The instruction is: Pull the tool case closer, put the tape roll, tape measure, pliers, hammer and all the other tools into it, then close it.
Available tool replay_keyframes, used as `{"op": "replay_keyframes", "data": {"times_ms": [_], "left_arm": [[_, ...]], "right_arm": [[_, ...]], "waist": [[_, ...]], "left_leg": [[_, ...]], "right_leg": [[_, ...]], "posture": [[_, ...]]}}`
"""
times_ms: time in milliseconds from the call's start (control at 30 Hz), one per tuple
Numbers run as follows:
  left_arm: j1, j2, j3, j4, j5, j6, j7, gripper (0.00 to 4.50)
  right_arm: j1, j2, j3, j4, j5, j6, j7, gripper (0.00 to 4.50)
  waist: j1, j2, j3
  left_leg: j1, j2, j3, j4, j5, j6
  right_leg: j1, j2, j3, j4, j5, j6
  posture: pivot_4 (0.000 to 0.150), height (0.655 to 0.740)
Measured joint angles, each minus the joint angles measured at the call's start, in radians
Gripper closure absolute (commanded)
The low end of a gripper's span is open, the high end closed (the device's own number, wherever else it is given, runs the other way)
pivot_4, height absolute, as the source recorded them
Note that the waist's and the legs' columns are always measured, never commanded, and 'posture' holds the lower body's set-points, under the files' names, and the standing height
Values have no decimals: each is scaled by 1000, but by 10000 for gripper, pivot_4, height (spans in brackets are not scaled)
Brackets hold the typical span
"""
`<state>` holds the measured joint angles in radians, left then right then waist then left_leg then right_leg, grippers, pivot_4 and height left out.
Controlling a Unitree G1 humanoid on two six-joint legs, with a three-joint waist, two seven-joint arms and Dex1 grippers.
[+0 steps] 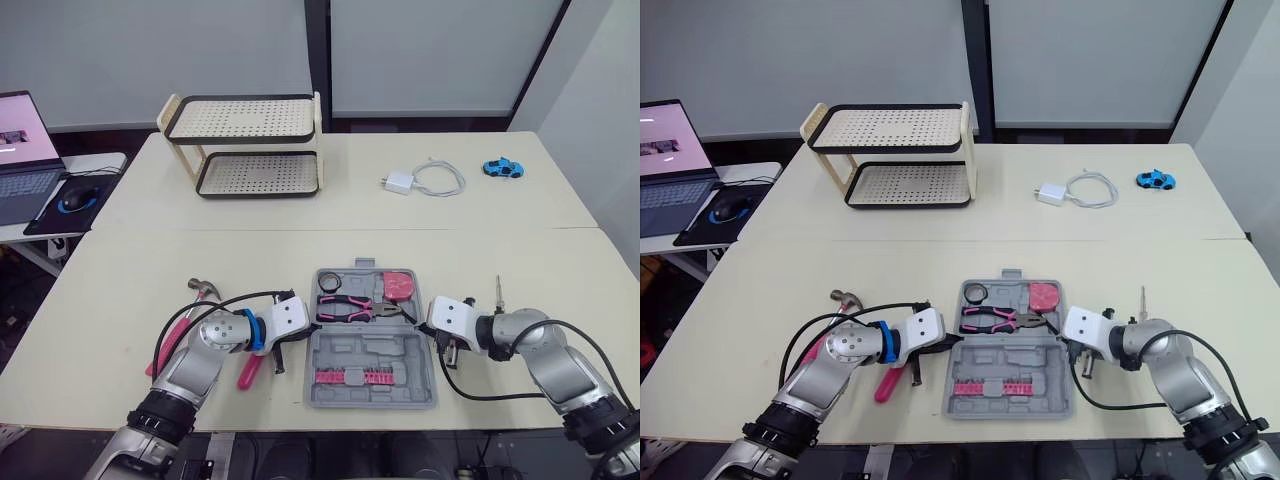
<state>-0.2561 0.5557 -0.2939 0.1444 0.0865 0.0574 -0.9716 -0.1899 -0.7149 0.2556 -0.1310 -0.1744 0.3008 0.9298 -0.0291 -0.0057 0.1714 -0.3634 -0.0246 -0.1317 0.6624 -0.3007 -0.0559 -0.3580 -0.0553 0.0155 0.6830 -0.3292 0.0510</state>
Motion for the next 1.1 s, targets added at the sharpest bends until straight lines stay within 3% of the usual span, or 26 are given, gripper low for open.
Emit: {"op": "replay_keyframes", "data": {"times_ms": [300, 433, 600, 700, 833, 1100], "left_arm": [[29, 85, 88, -37, -90, 1, -31, 44708], [49, 138, 208, -101, -204, 42, -67, 44708], [94, 225, 465, -99, -362, 150, -44, 44708], [129, 275, 606, -11, -389, 167, -8, 39572], [187, 284, 717, 114, -397, 175, 48, 27205], [332, 243, 878, 225, -422, 198, 172, 1136]], "right_arm": [[159, -119, -97, -211, 29, 75, 1, 45000], [245, -151, -222, -288, 82, 70, 5, 45000], [392, -158, -511, -357, 206, 47, 30, 45000], [450, -169, -675, -343, 248, 32, 47, 45000], [513, -179, -800, -291, 280, 9, 74, 45000], [588, -133, -933, -154, 355, 11, 73, 18051]], "waist": [[1, 0, 0], [0, 0, 1], [-2, -1, 1], [-2, -1, 1], [0, -1, 1], [0, -1, 1]], "left_leg": [[-2, 2, -1, -1, 0, 0], [-1, 2, -1, -1, 0, 0], [-1, 2, 0, -2, 0, 0], [0, 2, 0, -2, 0, 1], [0, 2, 0, -2, 0, 1], [0, 3, 0, -2, -1, 1]], "right_leg": [[0, 0, 0, -2, 0, 0], [0, 0, 0, -2, 0, 0], [0, 0, 0, -2, 0, 0], [1, 0, 0, -2, 0, 0], [1, 0, 0, -2, 0, 0], [1, -2, 1, -3, 0, 0]], "posture": [[1500, 7400], [1500, 7400], [1500, 7400], [1500, 7400], [1500, 7400], [1500, 7400]]}}
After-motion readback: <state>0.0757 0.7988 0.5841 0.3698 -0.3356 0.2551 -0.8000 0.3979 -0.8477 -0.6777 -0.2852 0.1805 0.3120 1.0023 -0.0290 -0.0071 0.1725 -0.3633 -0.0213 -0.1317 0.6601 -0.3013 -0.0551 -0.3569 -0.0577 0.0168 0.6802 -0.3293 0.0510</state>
